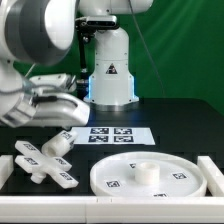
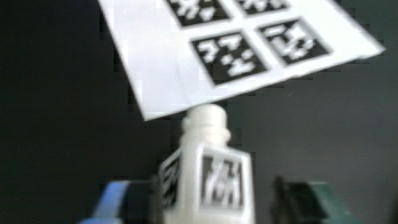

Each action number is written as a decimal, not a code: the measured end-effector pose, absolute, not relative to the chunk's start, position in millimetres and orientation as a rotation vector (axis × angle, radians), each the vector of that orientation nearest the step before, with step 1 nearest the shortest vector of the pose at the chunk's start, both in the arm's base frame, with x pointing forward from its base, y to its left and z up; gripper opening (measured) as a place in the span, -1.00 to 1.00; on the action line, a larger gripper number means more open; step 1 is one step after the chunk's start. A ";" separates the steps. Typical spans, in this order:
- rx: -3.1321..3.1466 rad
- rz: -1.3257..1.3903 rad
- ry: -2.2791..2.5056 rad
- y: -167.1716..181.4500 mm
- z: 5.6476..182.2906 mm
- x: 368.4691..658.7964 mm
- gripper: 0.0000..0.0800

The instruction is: Assemble round table

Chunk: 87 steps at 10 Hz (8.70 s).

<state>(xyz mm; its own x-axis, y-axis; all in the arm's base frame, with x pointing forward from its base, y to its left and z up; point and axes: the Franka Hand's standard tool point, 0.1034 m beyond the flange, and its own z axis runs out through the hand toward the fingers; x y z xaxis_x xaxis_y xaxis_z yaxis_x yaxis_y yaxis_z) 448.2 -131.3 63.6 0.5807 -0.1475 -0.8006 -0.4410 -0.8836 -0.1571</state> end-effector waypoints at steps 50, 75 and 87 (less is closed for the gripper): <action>-3.015 -0.013 0.524 -38.2 115.0 549.2 0.02; -3.076 -0.746 0.379 40.4 77.3 565.7 0.04; -3.115 -0.097 0.400 41.4 85.9 565.2 0.62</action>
Offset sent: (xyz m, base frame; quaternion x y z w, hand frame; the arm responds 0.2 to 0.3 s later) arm 0.0000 0.0000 0.0000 0.0000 0.0000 0.0000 1.0000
